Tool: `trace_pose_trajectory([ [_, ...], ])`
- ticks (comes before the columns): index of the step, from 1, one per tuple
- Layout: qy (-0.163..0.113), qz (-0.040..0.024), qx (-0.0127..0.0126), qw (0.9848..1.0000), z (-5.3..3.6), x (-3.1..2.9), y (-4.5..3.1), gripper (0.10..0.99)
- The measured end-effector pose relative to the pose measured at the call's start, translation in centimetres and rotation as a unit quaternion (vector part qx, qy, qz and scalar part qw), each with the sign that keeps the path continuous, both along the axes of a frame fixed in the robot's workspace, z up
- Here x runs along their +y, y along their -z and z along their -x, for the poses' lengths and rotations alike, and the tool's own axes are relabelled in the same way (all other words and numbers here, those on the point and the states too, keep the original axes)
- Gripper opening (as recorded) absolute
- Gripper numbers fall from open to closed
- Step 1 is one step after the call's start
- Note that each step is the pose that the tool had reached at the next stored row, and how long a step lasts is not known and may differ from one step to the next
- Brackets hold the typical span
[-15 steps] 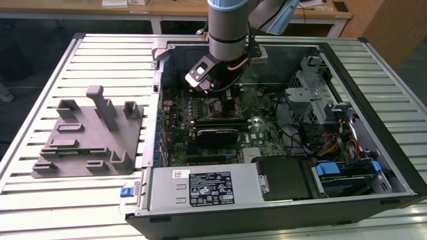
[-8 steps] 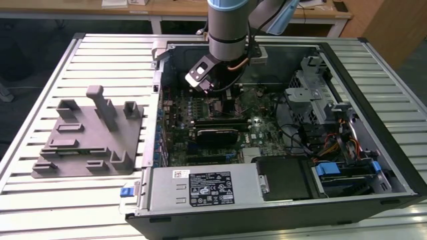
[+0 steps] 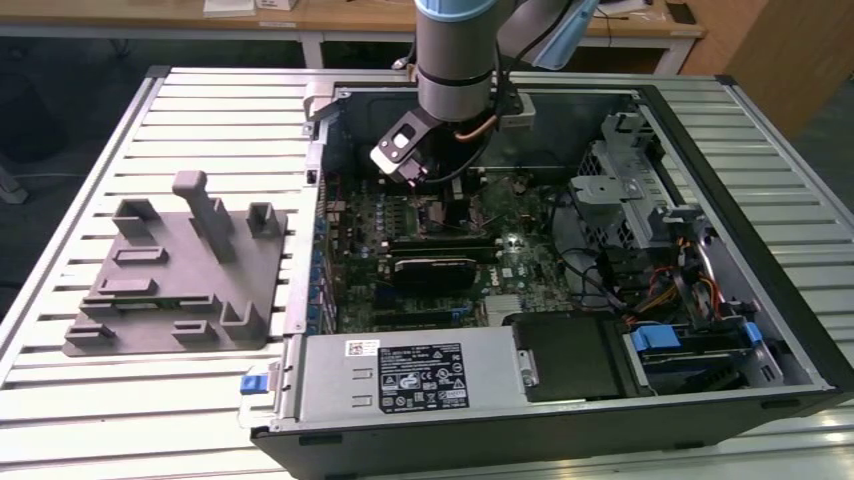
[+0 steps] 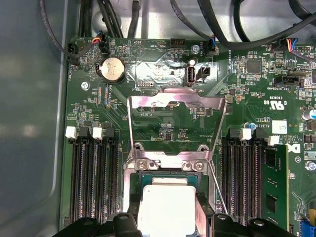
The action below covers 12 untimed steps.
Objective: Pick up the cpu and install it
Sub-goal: 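Place the cpu into insertion slot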
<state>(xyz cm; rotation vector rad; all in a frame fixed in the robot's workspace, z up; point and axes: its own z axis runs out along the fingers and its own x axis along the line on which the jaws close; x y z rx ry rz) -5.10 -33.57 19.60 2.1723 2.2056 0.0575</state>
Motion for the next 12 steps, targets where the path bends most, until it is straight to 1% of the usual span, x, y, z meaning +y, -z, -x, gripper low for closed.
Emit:
trace_pose_trajectory([
  [3, 0.000, 0.0002, 0.0000, 1.0000, 0.00, 0.00, 0.00, 0.518],
  [6, -0.002, 0.0024, 0.0000, 1.0000, 0.00, 0.00, 0.03, 0.518],
  [12, -0.004, 0.0024, 0.0000, 1.0000, 0.00, 0.00, 0.06, 0.518],
])
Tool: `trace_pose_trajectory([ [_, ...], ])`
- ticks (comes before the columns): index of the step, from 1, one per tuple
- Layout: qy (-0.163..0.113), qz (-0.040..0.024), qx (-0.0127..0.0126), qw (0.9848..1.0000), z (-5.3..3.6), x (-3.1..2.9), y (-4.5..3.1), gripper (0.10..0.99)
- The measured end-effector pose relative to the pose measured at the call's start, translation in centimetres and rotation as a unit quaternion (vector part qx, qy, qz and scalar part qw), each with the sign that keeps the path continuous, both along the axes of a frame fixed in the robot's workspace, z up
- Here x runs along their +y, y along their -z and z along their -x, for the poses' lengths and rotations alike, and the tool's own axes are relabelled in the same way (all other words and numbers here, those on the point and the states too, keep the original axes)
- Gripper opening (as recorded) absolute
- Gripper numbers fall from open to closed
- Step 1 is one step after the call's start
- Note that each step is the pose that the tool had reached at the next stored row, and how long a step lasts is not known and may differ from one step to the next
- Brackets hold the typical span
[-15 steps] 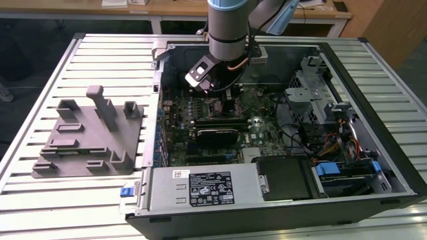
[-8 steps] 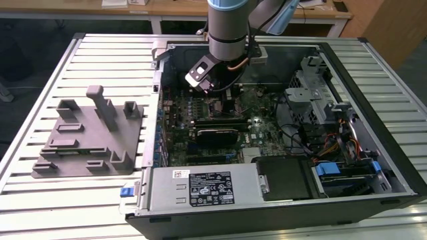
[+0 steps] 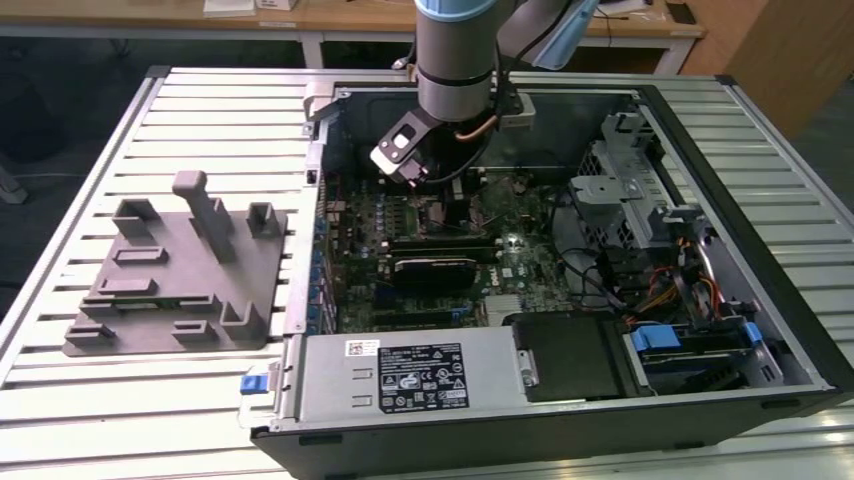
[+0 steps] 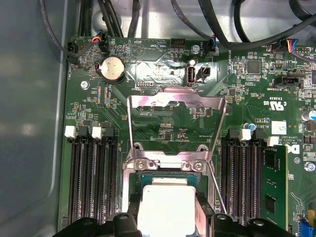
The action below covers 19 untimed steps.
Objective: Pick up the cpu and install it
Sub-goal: 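Place the cpu into insertion slot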
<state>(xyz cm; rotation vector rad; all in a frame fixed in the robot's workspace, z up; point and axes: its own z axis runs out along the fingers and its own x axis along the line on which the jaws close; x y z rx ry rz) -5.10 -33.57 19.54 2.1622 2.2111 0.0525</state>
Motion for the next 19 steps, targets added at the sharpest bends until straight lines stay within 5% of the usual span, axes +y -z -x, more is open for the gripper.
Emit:
trace_pose_trajectory([
  [5, 0.000, -0.0003, -0.0002, 1.0000, 0.00, 0.01, 0.02, 0.529],
  [6, 0.000, -0.0003, -0.0002, 1.0000, -0.01, 0.01, 0.02, 0.592],
  [19, 0.000, -0.0001, 0.0000, 1.0000, 0.00, 0.00, -0.60, 0.580],
])
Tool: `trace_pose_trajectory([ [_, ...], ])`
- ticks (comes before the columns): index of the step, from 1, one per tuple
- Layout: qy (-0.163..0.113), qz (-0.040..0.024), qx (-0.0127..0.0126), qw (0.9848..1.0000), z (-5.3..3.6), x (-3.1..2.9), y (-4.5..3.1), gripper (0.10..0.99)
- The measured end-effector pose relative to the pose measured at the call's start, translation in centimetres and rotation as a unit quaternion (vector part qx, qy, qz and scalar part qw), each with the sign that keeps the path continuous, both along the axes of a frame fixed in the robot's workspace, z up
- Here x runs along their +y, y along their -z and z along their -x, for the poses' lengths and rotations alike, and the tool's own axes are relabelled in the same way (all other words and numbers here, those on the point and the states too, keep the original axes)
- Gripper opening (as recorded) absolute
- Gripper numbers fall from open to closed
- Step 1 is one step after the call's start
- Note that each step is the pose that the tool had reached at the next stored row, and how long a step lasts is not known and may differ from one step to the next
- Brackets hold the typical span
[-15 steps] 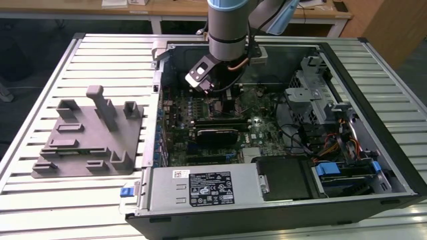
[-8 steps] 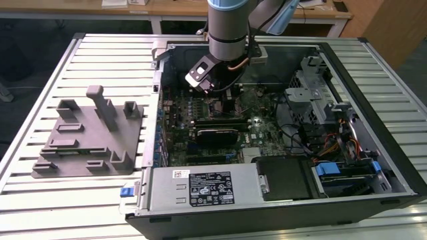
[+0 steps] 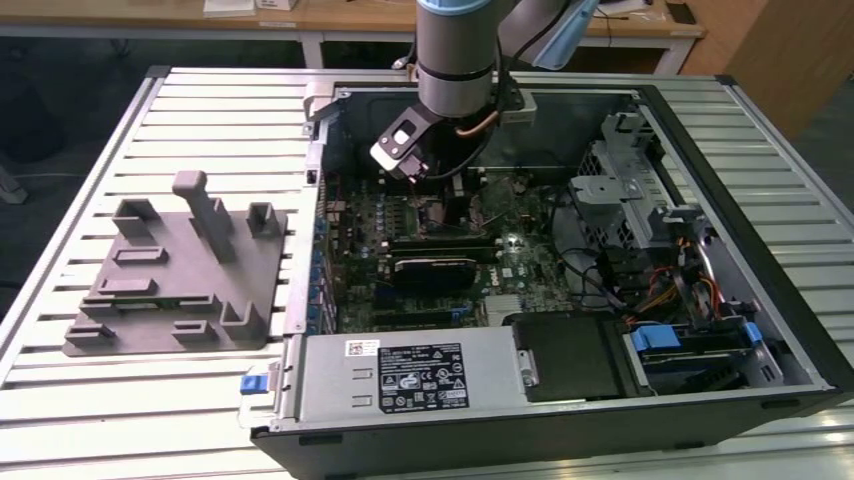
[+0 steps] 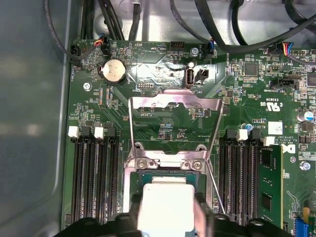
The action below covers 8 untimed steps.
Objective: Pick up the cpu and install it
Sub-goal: 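Place the cpu into insertion slot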
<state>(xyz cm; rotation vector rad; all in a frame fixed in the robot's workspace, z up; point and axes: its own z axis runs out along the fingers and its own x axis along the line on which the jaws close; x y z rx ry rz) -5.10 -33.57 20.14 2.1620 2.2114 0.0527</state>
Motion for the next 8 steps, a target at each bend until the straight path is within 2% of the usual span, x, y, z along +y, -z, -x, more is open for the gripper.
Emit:
trace_pose_trajectory([
  [3, 0.000, 0.0000, 0.0000, 1.0000, 0.00, 0.00, -0.01, 0.396],
  [4, 0.000, 0.0000, 0.0000, 1.0000, 0.00, 0.00, -0.01, 0.396],
  [7, 0.000, 0.0000, 0.0000, 1.0000, 0.00, 0.00, -0.02, 0.224],
  [8, 0.000, 0.0000, 0.0000, 1.0000, 0.00, 0.00, -0.03, 0.224],
])
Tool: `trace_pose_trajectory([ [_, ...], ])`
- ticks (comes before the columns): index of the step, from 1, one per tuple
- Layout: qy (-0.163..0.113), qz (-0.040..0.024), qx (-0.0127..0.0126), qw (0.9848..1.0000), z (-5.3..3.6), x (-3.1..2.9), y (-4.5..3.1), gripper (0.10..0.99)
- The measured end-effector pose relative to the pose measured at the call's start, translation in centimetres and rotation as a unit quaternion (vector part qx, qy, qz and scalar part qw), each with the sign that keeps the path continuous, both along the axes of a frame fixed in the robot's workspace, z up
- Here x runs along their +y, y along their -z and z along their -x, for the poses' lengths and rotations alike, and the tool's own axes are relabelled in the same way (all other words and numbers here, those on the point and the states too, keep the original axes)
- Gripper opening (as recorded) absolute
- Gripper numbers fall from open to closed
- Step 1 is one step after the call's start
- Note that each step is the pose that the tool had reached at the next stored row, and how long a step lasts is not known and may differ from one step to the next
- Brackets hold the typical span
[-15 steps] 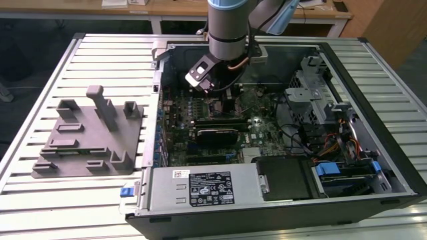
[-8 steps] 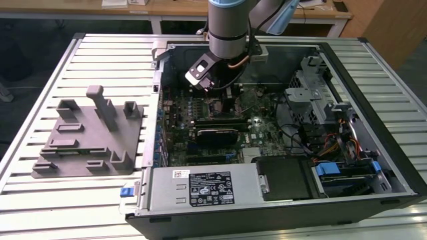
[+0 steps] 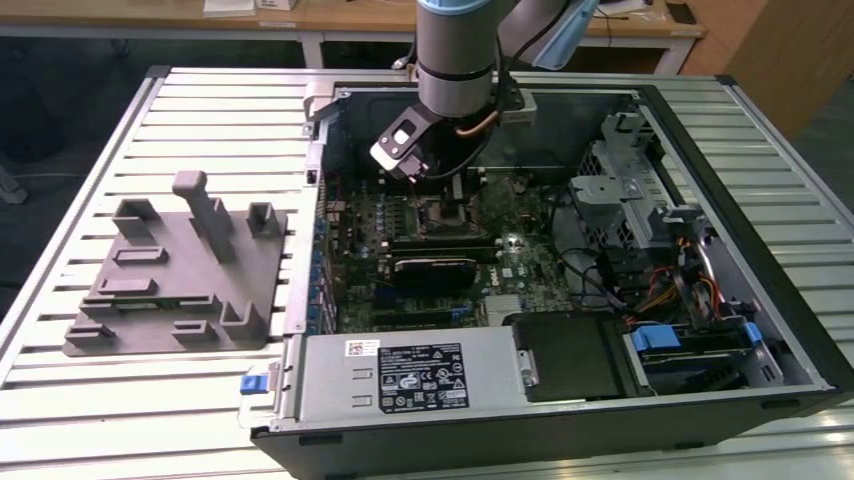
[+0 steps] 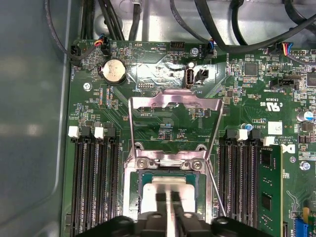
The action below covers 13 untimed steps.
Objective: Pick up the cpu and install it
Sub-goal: 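Place the cpu into insertion slot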
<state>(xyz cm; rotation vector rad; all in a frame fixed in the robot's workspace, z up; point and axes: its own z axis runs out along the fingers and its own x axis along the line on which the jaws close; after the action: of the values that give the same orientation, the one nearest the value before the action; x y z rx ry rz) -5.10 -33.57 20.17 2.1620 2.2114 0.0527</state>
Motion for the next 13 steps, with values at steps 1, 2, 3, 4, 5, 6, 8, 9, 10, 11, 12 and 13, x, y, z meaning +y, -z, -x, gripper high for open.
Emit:
trace_pose_trajectory([
  [1, 0.000, 0.0000, 0.0000, 1.0000, 0.00, 0.00, 0.00, 0.165],
  [2, 0.000, 0.0000, 0.0000, 1.0000, 0.00, 0.00, 0.00, 0.165],
  [3, 0.000, 0.0000, 0.0000, 1.0000, 0.00, 0.00, -0.01, 0.106],
  [4, 0.000, 0.0000, 0.0000, 1.0000, 0.00, 0.00, -0.01, 0.106],
  [5, 0.000, 0.0000, 0.0000, 1.0000, 0.00, 0.00, -0.01, 0.106],
  [6, 0.000, 0.0000, 0.0000, 1.0000, 0.00, 0.00, -0.01, 0.106],
  [8, 0.001, -0.0005, 0.0000, 1.0000, 0.00, -0.01, 0.00, 0.106],
  [9, 0.005, -0.0008, 0.0000, 1.0000, 0.01, -0.01, 0.03, 0.106],
  [10, 0.009, -0.0008, 0.0001, 1.0000, 0.00, -0.01, 0.04, 0.106],
  [11, 0.010, -0.0009, 0.0001, 0.9999, 0.00, -0.01, 0.05, 0.106],
  [12, 0.010, -0.0012, 0.0000, 0.9999, 0.00, -0.01, 0.07, 0.106],
  [13, 0.010, -0.0015, -0.0001, 0.9999, 0.00, -0.01, 0.11, 0.106],
])
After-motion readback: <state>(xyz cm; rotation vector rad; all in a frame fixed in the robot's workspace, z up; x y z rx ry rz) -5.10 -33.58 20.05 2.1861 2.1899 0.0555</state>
